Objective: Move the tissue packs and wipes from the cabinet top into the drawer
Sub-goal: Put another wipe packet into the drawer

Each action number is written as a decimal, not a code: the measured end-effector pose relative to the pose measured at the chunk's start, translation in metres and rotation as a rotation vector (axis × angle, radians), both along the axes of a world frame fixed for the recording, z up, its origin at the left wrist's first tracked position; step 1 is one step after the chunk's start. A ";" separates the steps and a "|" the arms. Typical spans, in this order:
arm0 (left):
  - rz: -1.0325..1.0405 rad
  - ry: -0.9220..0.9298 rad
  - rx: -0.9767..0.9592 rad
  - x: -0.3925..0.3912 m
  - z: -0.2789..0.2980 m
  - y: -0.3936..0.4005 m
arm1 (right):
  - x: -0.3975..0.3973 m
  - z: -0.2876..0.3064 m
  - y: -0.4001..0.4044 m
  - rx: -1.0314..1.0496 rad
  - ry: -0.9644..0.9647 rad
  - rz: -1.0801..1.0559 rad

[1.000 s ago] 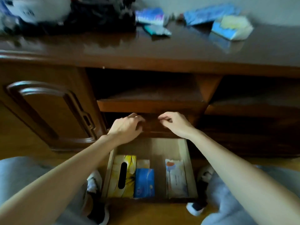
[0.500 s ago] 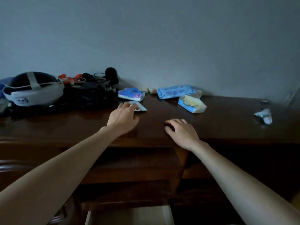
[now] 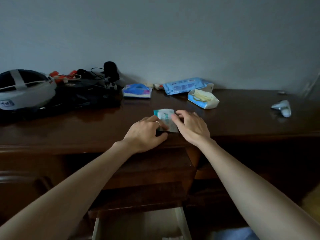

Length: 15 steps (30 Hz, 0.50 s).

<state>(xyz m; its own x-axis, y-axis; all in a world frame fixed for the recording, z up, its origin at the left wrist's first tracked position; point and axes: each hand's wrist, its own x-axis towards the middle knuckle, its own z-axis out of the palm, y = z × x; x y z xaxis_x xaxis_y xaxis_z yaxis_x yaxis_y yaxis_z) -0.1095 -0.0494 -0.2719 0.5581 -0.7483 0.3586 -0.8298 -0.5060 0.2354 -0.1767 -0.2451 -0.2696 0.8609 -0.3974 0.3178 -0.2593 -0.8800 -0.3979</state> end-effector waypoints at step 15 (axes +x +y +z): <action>0.042 -0.378 -0.106 -0.094 -0.142 0.082 | -0.154 -0.253 0.062 0.534 0.222 0.007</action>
